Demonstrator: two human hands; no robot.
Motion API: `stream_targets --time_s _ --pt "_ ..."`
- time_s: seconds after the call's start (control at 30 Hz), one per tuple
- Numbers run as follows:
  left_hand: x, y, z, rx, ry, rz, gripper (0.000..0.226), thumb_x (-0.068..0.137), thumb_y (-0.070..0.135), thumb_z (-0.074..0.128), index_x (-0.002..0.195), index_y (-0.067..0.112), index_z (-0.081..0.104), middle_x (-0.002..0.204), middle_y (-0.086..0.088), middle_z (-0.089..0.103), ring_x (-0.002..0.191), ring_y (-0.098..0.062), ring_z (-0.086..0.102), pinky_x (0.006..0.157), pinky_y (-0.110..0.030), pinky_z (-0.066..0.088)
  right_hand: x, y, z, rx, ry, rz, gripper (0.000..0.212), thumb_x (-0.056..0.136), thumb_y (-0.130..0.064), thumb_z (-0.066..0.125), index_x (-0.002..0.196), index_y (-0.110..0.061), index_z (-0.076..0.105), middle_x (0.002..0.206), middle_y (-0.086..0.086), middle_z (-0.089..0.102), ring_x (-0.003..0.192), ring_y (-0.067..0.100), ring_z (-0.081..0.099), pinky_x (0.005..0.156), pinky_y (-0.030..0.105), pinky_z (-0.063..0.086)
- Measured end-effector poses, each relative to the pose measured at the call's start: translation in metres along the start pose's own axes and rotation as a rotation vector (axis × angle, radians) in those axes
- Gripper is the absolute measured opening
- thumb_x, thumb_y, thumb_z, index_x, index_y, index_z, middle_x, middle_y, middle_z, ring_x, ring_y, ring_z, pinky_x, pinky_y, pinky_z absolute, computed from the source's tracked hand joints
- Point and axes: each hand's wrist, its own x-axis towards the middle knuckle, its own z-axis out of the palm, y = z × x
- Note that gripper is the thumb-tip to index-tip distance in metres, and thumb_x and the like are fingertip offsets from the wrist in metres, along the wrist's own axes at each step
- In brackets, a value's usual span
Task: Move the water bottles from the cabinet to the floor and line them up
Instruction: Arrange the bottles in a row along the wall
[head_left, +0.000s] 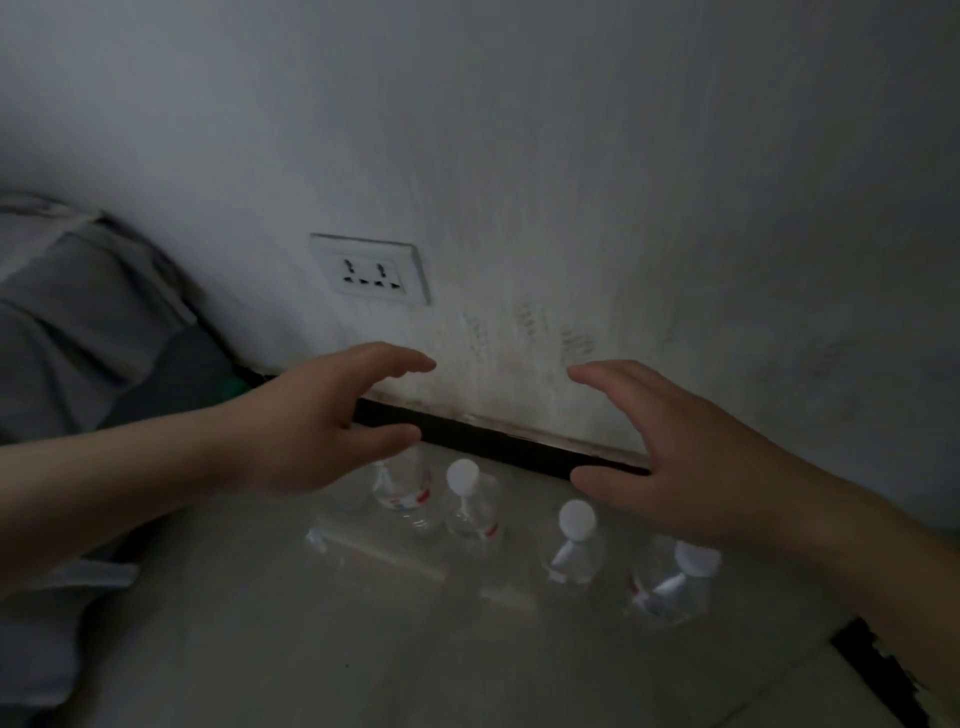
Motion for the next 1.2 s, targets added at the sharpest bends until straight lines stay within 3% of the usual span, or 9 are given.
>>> stream_targets --time_s 0.13,0.23,0.33,0.47,0.63,0.83,0.93,1.07,1.2 --pt "-0.017 -0.034 -0.013 0.030 0.022 -0.027 0.059 0.071 0.071 0.051 0.126 0.056 0.040 0.130 0.029 0.048 0.116 0.002 0.055 0.098 -0.030 0.048 0.012 -0.029 0.006 -0.061 -0.033 -0.021 0.079 0.079 -0.063 0.052 0.147 -0.044 0.016 0.146 -0.031 0.019 0.131 -0.012 0.021 0.106 0.016 0.022" --pt "-0.030 -0.064 -0.027 0.102 0.006 -0.009 0.061 0.079 0.060 0.062 0.134 0.042 0.043 0.129 0.025 0.049 0.118 0.004 0.049 0.101 -0.025 0.043 0.028 -0.053 0.014 -0.100 -0.026 -0.036 0.077 0.079 -0.062 0.053 0.145 -0.044 0.019 0.147 -0.029 0.023 0.132 -0.009 0.027 0.103 0.016 0.026" --pt "-0.037 -0.093 -0.043 0.134 -0.004 -0.008 0.059 0.083 0.050 0.065 0.136 0.040 0.042 0.129 0.024 0.046 0.119 0.000 0.049 0.100 -0.026 0.043 0.048 -0.082 0.025 -0.123 -0.059 -0.049 0.073 0.083 -0.058 0.055 0.145 -0.044 0.019 0.146 -0.028 0.024 0.132 -0.007 0.029 0.103 0.017 0.028" --pt "-0.037 -0.133 -0.059 0.163 -0.028 0.000 0.063 0.081 0.053 0.066 0.137 0.042 0.040 0.134 0.022 0.045 0.121 -0.001 0.047 0.102 -0.027 0.042 0.082 -0.111 0.043 -0.180 -0.056 -0.084 0.071 0.084 -0.054 0.057 0.146 -0.038 0.025 0.145 -0.021 0.032 0.130 -0.005 0.033 0.096 0.014 0.026" --pt "-0.031 -0.180 -0.067 0.199 -0.134 0.049 0.074 0.075 0.068 0.058 0.139 0.036 0.039 0.137 0.013 0.048 0.124 -0.007 0.047 0.104 -0.031 0.041 0.129 -0.136 0.071 -0.186 -0.098 -0.058 0.072 0.084 -0.055 0.058 0.146 -0.034 0.029 0.144 -0.017 0.036 0.130 0.001 0.039 0.101 0.020 0.034" --pt "-0.020 -0.210 -0.069 0.128 -0.131 0.049 0.066 0.081 0.044 0.071 0.138 0.030 0.043 0.133 0.009 0.051 0.120 -0.010 0.051 0.102 -0.028 0.041 0.194 -0.160 0.105 -0.203 -0.190 0.005 0.071 0.087 -0.046 0.063 0.147 -0.026 0.031 0.146 -0.007 0.039 0.130 0.008 0.041 0.095 0.017 0.030" --pt "-0.013 -0.219 -0.067 0.146 -0.150 0.032 0.066 0.080 0.041 0.072 0.138 0.028 0.043 0.132 0.008 0.051 0.119 -0.011 0.051 0.101 -0.031 0.042 0.213 -0.169 0.115 -0.212 -0.214 -0.014 0.065 0.086 -0.043 0.064 0.142 -0.025 0.037 0.139 -0.004 0.046 0.124 0.012 0.046 0.093 0.021 0.036" --pt "0.001 -0.225 -0.061 0.146 -0.167 -0.013 0.062 0.080 0.038 0.073 0.135 0.025 0.048 0.130 0.004 0.056 0.115 -0.013 0.055 0.100 -0.033 0.045 0.229 -0.167 0.129 -0.216 -0.241 -0.076 0.049 0.084 -0.041 0.063 0.127 -0.021 0.050 0.121 0.001 0.055 0.107 0.017 0.055 0.089 0.038 0.048" --pt "0.006 -0.227 -0.054 0.167 -0.158 -0.040 0.057 0.080 0.038 0.072 0.132 0.027 0.052 0.124 0.006 0.059 0.110 -0.014 0.057 0.096 -0.036 0.048 0.246 -0.152 0.148 -0.205 -0.246 -0.097 0.054 0.081 -0.043 0.068 0.128 -0.026 0.049 0.120 -0.002 0.054 0.107 0.015 0.054 0.089 0.035 0.048"
